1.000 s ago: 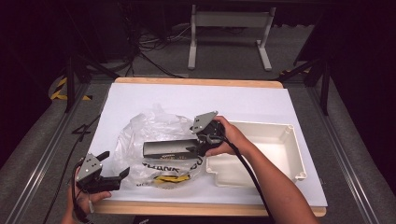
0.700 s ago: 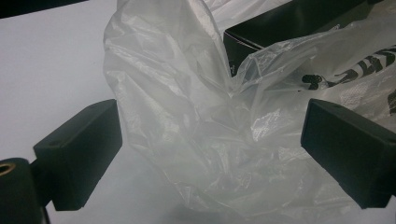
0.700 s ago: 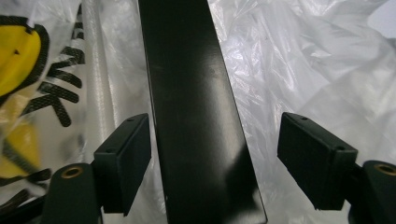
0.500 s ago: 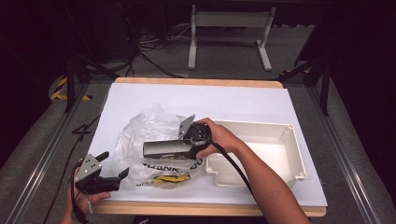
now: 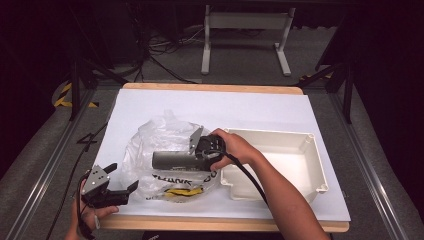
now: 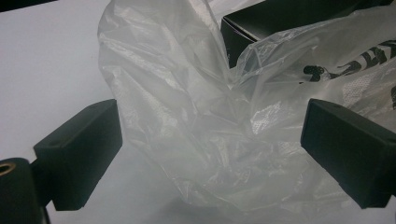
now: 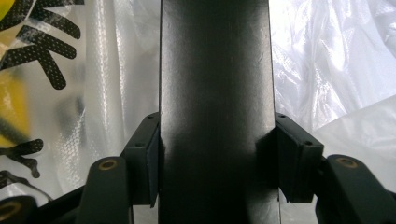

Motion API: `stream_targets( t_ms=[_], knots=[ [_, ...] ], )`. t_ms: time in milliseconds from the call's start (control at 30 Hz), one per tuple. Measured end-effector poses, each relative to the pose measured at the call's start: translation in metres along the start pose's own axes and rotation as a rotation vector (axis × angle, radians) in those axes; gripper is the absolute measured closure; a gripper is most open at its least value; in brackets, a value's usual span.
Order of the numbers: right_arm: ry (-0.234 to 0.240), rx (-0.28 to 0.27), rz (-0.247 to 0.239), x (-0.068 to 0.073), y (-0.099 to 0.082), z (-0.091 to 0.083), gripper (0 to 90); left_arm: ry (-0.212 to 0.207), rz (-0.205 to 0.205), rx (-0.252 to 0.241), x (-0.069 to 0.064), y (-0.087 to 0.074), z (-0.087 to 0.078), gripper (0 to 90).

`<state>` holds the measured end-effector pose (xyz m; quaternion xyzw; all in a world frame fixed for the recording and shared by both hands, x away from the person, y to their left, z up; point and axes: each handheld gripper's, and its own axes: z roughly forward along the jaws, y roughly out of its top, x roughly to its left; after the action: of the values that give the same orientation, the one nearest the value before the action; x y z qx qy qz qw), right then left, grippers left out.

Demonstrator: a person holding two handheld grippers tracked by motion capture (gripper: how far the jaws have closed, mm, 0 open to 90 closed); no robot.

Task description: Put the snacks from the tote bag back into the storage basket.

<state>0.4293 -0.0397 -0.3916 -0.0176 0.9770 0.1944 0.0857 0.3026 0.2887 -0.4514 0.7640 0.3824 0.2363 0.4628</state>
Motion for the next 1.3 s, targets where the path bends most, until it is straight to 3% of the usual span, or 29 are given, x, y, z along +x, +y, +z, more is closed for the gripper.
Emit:
stream_targets(
  t_ms=[400, 667, 800, 1300],
  knots=[
    [-0.024, -0.058, 0.013, 0.002, -0.001, -0.013, 43.1, 0.008, -0.002, 0.014, 0.0, 0.0, 0.001, 6.2],
    [-0.031, -0.126, 0.023, 0.001, -0.003, -0.026, 43.1, 0.013, 0.0, 0.019, -0.001, 0.0, 0.001, 6.2],
    [-0.036, -0.139, -0.009, 0.005, 0.001, -0.037, 43.1, 0.016, 0.001, 0.012, -0.001, 0.0, 0.0, 6.2],
    [-0.084, -0.156, -0.003, 0.005, -0.002, -0.064, 43.1, 0.023, 0.005, 0.009, -0.001, 0.001, -0.001, 6.2]
  ],
)
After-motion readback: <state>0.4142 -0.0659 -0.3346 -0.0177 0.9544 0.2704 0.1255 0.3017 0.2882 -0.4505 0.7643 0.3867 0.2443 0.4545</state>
